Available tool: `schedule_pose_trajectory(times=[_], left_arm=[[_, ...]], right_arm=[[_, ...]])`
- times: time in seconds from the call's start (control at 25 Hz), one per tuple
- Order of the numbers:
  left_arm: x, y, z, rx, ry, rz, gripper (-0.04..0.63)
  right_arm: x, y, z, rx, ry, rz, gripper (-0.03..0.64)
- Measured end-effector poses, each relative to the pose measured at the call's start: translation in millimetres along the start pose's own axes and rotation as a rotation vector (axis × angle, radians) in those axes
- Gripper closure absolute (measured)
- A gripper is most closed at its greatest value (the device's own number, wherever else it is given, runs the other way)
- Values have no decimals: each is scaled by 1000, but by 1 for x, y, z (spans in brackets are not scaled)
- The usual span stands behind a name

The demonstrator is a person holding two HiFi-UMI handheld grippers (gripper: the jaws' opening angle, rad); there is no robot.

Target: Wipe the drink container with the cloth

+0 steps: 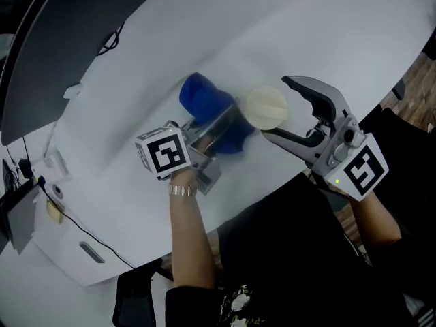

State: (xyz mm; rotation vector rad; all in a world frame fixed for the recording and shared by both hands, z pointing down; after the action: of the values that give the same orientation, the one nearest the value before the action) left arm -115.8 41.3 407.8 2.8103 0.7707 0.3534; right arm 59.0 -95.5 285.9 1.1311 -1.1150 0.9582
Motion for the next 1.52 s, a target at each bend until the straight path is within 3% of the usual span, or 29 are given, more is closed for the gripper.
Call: schedule_pose_trajectory(times=[0.08,0.16,0.36,0.44,0.52,0.64,0.72,0.8,1.0,1.24,1.52], left_arm=[[3,0,4,2,5,4,548],[3,-1,4,-3,3,12,548],[2,1,3,-26,14,22,548],[4,3,7,-17,37,3,548],[7,-2,13,65,47,13,548],[5,-24,41,342,66,84,548],[-2,-34,65,542,134,94,548],[-8,-35,78,652,192,61,548],[-8,-15,65,647,185,-30,548],[-5,-6,49,664,157,1,549],[-6,-7,39,569,137,-3,552]], right_arm=[[-6,-8,-21,182,-19,-16,334],[-10,-3,-39,307,-32,-18,334],[-2,20,-42,347,9,-56,337],[0,15,-29,306,65,-35,347],[1,11,-12,192,83,21,348],[5,11,7,-37,43,44,350],[8,11,13,-157,11,10,348],[9,12,17,-237,-7,-7,348],[8,16,18,-315,-29,-5,348],[8,18,16,-310,-6,3,348],[8,17,15,-307,-19,2,348]])
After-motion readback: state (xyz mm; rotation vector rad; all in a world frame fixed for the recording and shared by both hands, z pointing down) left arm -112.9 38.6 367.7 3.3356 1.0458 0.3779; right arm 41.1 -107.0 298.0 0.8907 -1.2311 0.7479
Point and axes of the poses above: the fingertips, and each gripper's own axes: y forward along the fingers, z to its right, x out of its underside, the point moved 10 cm from there along -y, backward along the fingers, and after that the axes turned 1 degree about -y, right-handed, at the moved point
